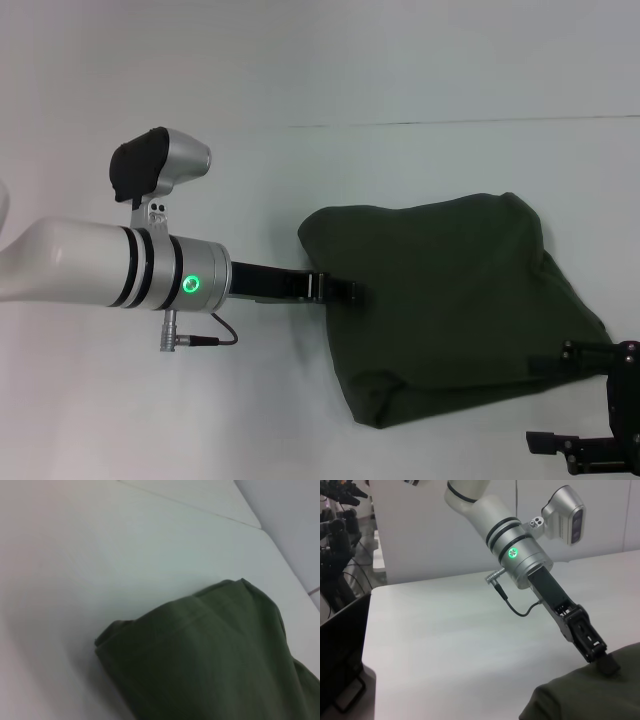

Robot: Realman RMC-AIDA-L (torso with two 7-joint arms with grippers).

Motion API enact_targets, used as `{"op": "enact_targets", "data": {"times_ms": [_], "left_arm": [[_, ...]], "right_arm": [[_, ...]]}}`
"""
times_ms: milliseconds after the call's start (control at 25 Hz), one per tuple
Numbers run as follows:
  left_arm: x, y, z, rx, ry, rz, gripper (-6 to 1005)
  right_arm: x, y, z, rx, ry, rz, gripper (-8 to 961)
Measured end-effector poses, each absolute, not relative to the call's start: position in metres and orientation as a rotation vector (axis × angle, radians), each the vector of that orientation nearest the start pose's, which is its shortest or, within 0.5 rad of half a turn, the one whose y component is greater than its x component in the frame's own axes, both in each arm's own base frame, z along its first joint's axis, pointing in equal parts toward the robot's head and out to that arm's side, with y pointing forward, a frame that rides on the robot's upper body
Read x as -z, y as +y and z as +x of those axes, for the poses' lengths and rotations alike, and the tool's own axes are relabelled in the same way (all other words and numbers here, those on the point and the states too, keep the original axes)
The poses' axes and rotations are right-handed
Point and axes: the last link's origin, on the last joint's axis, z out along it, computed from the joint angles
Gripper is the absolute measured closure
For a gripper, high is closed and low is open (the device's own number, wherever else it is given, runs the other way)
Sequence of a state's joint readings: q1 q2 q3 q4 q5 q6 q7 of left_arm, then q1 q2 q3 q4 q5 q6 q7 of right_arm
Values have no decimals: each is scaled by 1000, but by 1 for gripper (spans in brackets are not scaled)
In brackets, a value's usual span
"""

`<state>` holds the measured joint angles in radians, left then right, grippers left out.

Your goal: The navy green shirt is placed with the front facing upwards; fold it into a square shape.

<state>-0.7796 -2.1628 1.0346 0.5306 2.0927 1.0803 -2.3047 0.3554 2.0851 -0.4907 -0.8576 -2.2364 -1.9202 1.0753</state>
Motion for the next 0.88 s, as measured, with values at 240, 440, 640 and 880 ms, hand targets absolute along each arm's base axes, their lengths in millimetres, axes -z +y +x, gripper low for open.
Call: {"op": "enact_targets", "data": {"times_ms": [240, 440, 640, 880], "left_arm": [[98, 379, -199, 342, -1575, -2499, 544], [98, 379, -198, 343, -1577, -2503, 688], [97, 377, -198, 347, -1573, -2518, 904], [88, 378, -203, 378, -1556, -2509, 963]], "right_arm": [[-41, 248, 307, -595, 289, -2849, 146], [-41, 249, 307, -596, 289, -2846, 147], [-40, 250, 309, -584, 298, -2835, 147], [-37, 253, 309, -580, 305, -2825, 146]]}}
